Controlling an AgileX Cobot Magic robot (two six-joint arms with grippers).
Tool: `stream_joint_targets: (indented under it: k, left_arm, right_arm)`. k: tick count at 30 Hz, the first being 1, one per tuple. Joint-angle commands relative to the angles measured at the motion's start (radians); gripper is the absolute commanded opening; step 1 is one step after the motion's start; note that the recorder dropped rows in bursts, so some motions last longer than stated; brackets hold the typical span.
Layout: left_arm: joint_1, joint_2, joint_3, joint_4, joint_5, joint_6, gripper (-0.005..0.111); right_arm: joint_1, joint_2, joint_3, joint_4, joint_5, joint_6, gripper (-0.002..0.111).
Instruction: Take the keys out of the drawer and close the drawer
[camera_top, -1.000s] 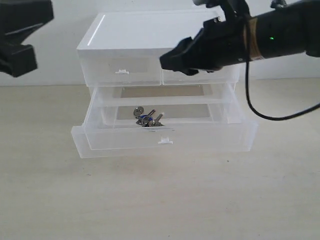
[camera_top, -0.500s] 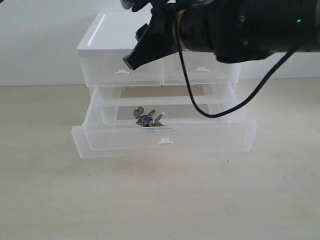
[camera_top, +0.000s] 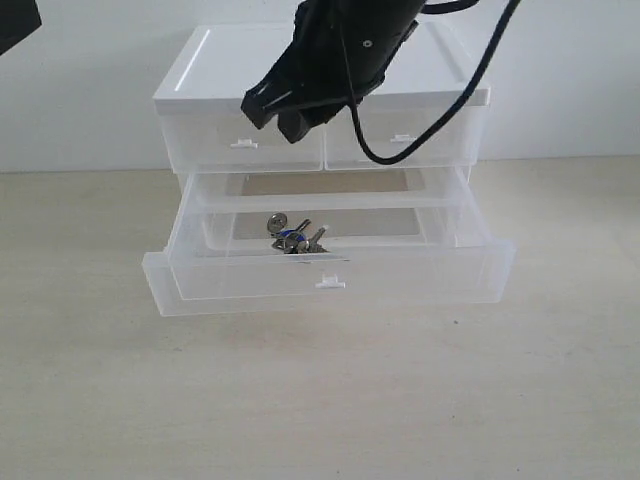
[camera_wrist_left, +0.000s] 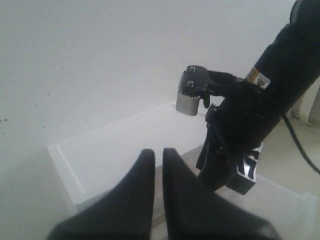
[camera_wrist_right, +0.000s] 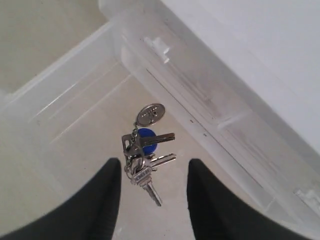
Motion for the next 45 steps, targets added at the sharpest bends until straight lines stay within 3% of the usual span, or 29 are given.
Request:
stream_joint_targets:
  k: [1, 5, 7, 14, 29, 31, 35, 45]
  left_arm:
    - [0.002, -0.04, 0.039, -0.031, -0.021, 0.0, 0.004]
    - [0.002, -0.161, 0.116, -0.039, -0.083, 0.023, 0.004]
    - [0.002, -0.22, 0.18, -0.063, -0.194, 0.044, 0.004]
    - [0.002, -0.292, 0.335, -0.451, -0.374, 0.339, 0.004]
    - [0.002, -0.292, 0.336, -0.454, -0.365, 0.344, 0.004]
    - [0.002, -0.292, 0.336, -0.454, -0.365, 0.344, 0.004]
    - [0.002, -0.292, 0.336, -0.454, -0.365, 0.344, 0.004]
    - [0.002, -0.292, 0.336, -0.454, -0.365, 0.344, 0.004]
  right_arm:
    - [-0.008, 0.139, -0.085, 0.02, 0.065, -0.039, 0.039]
    - [-0.01, 0.235, -0.16, 0.021, 0.08, -0.039, 0.039]
    - [-0.01, 0.281, -0.198, 0.028, 0.092, -0.044, 0.039]
    - [-0.01, 0.362, -0.235, 0.048, 0.151, -0.052, 0.039]
    - [-0.01, 0.431, -0.235, 0.039, 0.137, -0.03, 0.039]
    - [-0.01, 0.433, -0.235, 0.016, 0.133, -0.03, 0.035]
    - [-0.01, 0.433, -0.235, -0.056, 0.123, -0.03, 0.0]
    - [0.012, 0.342, -0.235, -0.098, 0.084, -0.04, 0.0]
